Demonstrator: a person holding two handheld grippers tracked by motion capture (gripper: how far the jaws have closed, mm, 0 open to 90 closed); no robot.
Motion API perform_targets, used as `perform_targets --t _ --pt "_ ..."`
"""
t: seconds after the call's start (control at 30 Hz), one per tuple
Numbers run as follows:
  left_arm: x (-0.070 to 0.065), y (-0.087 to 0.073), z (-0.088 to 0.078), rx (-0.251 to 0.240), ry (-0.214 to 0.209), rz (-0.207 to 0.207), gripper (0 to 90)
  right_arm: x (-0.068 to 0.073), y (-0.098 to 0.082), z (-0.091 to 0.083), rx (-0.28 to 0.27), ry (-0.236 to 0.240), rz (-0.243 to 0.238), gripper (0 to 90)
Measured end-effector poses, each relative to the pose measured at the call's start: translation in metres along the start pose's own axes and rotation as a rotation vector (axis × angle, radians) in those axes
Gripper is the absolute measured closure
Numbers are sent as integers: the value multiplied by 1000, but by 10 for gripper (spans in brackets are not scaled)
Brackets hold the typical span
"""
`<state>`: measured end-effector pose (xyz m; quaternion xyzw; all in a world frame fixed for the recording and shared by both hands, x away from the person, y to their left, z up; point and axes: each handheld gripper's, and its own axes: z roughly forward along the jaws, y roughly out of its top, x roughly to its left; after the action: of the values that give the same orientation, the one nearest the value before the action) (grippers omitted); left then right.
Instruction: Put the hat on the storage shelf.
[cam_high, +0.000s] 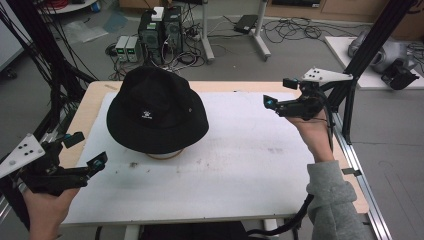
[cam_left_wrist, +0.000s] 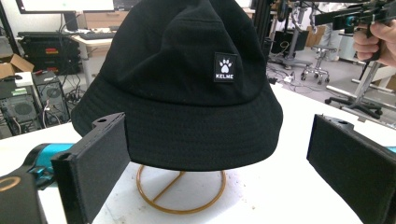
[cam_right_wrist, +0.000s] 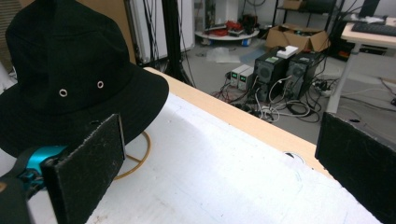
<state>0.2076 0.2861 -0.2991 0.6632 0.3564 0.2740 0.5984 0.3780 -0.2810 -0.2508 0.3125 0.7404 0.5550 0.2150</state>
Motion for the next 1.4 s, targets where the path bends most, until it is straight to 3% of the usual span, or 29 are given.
perform_targets --t 0.23,0.83,1.2,1.4 --pt "-1 0 0 -4 -1 0 63 2 -16 -12 -15 -33 20 9" --pt "-1 0 0 -2 1 3 63 15 -46 -38 -42 5 19 8" --pt "-2 3 -2 -10 12 8 63 11 -58 -39 -33 -13 34 9" --pt "-2 3 -2 -18 24 8 63 16 -59 -36 -21 -11 3 8"
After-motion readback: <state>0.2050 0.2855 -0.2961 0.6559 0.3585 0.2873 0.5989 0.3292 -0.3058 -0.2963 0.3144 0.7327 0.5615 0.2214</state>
